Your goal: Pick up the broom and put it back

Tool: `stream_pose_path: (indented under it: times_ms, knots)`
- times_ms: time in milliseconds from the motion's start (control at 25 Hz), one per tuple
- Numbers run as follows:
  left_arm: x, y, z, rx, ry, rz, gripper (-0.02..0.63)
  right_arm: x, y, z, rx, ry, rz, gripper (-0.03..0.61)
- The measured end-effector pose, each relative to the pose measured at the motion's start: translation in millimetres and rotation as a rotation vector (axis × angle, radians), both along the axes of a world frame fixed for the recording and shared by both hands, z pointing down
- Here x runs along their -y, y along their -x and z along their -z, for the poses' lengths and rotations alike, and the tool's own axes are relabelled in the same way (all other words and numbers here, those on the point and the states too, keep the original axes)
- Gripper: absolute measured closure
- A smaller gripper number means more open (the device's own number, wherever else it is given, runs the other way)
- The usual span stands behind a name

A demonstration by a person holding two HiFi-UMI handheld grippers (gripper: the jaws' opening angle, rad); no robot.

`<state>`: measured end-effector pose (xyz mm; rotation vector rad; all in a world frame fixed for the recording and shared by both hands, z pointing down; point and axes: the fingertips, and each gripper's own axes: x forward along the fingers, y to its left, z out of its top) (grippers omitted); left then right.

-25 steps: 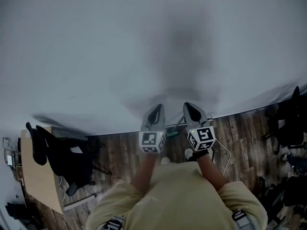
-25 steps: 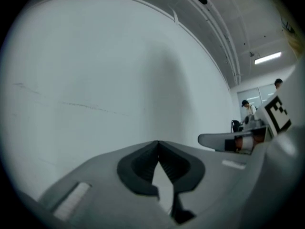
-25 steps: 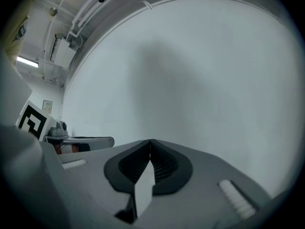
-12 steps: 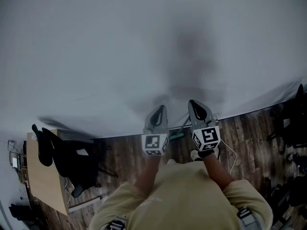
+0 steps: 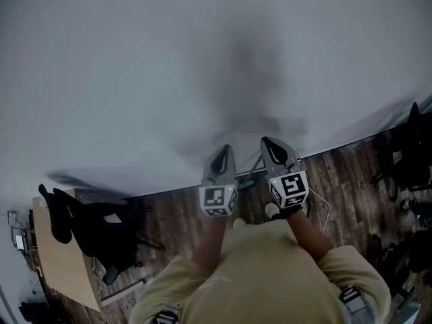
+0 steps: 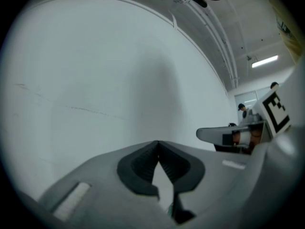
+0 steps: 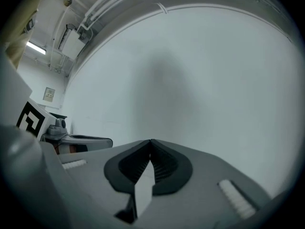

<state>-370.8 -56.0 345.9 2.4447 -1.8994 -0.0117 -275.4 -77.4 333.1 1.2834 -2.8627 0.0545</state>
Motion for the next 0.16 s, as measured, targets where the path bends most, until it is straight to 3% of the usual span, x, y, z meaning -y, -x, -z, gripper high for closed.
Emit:
stream_pose_path:
  times_ms: [160]
  knots:
    - [-1,12,-8,-0.019,0.007,-0.007,0.614,-3,13,-7,-0.024,0.004,-0.001,0.574]
